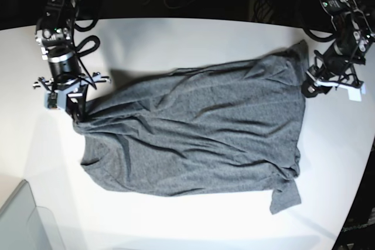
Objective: Layout the t-shirt on the table in an organized manner, then fold the t-shirt properly
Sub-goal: 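Grasp the shirt edge with both grippers, holding it taut, then lift the shirt with both grippers and swing it over, flipping it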
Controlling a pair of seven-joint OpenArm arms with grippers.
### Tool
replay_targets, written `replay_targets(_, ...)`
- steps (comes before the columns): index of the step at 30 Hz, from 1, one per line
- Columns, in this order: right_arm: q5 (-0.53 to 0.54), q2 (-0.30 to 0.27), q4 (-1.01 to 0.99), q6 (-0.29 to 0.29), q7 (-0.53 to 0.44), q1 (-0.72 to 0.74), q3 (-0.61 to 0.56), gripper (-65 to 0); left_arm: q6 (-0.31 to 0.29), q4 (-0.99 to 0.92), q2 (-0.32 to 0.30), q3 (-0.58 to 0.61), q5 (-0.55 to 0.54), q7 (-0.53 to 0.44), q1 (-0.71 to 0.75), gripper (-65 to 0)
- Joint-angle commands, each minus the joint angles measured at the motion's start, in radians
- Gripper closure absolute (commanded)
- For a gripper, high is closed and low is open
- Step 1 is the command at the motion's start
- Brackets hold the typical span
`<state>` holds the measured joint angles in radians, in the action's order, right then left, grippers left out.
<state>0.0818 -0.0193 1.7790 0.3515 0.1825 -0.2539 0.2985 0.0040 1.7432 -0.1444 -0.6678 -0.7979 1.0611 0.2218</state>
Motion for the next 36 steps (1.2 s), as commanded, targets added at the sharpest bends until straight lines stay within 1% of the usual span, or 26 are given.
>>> replay_targets(1,0.006,-0.006,0.018,-0.002,-0.033,0.006,0.001,0.0,-0.002,0.011,0.004,-0.005,-0.007,-0.012,0.011,-29.0)
replay_targets(4,0.006,-0.006,0.018,-0.002,-0.031,0.006,0.001,0.0,0.000,-0.015,0.047,-0.013,0.010,-0.008,0.015,-34.3)
replay_targets(6,0.006,-0.005,0.018,-0.002,-0.031,0.005,0.001,0.0,-0.002,-0.052,0.062,-0.007,0.028,-0.015,0.018,-38.3)
replay_targets(9,0.008,-0.006,0.018,-0.002,-0.031,-0.006,-0.002,0.0,-0.005,-0.111,0.088,-0.005,0.047,-0.017,0.014,-46.9)
replay_targets(12,0.009,-0.009,0.018,-0.002,-0.031,-0.011,-0.006,0.0,0.000,-0.150,0.098,-0.008,0.087,-0.020,0.008,-54.1)
replay_targets(16,0.009,-0.009,0.012,-0.002,-0.031,-0.009,-0.006,0.0,0.000,-0.191,0.116,-0.005,0.128,-0.018,-0.019,-60.1)
replay_targets(18,0.009,-0.009,0.011,-0.002,-0.031,-0.006,-0.006,0.0,-0.002,-0.211,0.118,0.010,0.165,-0.018,-0.026,-59.9)
replay_targets(20,0.009,-0.009,0.006,-0.002,-0.031,-0.006,-0.006,0.0,-0.005,-0.239,0.116,0.047,0.203,-0.018,-0.042,-55.9)
replay_targets(21,0.009,-0.009,0.006,-0.002,-0.031,-0.005,-0.006,0.0,-0.008,-0.249,0.116,0.062,0.222,-0.018,-0.045,-52.2)
replay_targets(23,0.009,-0.009,0.005,-0.002,-0.031,-0.005,-0.006,0.0,-0.008,-0.260,0.116,0.089,0.248,-0.029,-0.046,-41.4)
replay_targets(26,0.009,-0.009,0.005,-0.002,-0.031,-0.005,-0.003,0.0,-0.008,-0.268,0.113,0.138,0.283,-0.101,-0.038,-20.7)
replay_targets(27,0.009,-0.009,0.005,-0.002,-0.031,-0.005,-0.003,0.0,-0.008,-0.272,0.110,0.162,0.301,-0.123,-0.037,-15.6)
replay_targets(31,0.009,-0.009,0.005,-0.002,-0.031,-0.005,0.000,0.0,-0.008,-0.288,0.102,0.239,0.390,-0.166,-0.020,-0.1)
replay_targets(33,0.009,-0.009,0.005,-0.002,-0.031,-0.005,0.000,0.0,-0.008,-0.286,0.093,0.263,0.435,-0.164,-0.022,-0.3)
replay_targets(36,0.009,-0.011,0.006,-0.002,-0.033,-0.003,0.001,0.0,-0.009,-0.245,0.088,0.265,0.450,-0.164,-0.023,-0.2)
